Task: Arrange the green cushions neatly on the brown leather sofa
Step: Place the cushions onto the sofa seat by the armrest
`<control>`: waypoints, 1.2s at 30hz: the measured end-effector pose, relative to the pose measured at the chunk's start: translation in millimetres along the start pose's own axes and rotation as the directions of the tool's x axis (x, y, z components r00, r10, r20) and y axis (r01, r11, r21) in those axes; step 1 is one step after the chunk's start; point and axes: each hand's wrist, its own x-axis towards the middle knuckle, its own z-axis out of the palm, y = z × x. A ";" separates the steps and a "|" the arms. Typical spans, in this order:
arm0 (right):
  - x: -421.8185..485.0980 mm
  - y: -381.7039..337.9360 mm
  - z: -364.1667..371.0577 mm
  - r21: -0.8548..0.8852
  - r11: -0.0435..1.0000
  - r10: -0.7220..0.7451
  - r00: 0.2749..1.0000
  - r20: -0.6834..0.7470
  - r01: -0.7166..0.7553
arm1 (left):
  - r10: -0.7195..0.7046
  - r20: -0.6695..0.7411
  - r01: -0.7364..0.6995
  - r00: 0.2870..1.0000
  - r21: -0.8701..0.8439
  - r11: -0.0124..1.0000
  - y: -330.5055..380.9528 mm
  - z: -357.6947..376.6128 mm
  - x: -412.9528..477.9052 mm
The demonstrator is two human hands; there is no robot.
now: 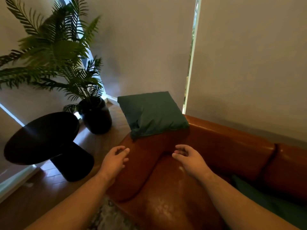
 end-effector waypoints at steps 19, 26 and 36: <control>146.9 -44.0 20.3 0.012 0.999 0.046 0.999 -0.004 -0.046 | 0.161 0.025 -0.161 0.987 0.300 0.940 60.5 4.5 132.2; 215.3 -41.8 43.0 0.066 0.973 0.222 0.974 -0.039 -0.219 | 0.247 0.114 -0.271 0.962 0.331 0.904 113.8 22.3 248.2; 299.2 -41.5 98.8 0.183 0.902 0.421 0.892 -0.165 -0.392 | 0.248 0.294 -0.371 0.923 0.509 0.777 169.8 43.3 411.3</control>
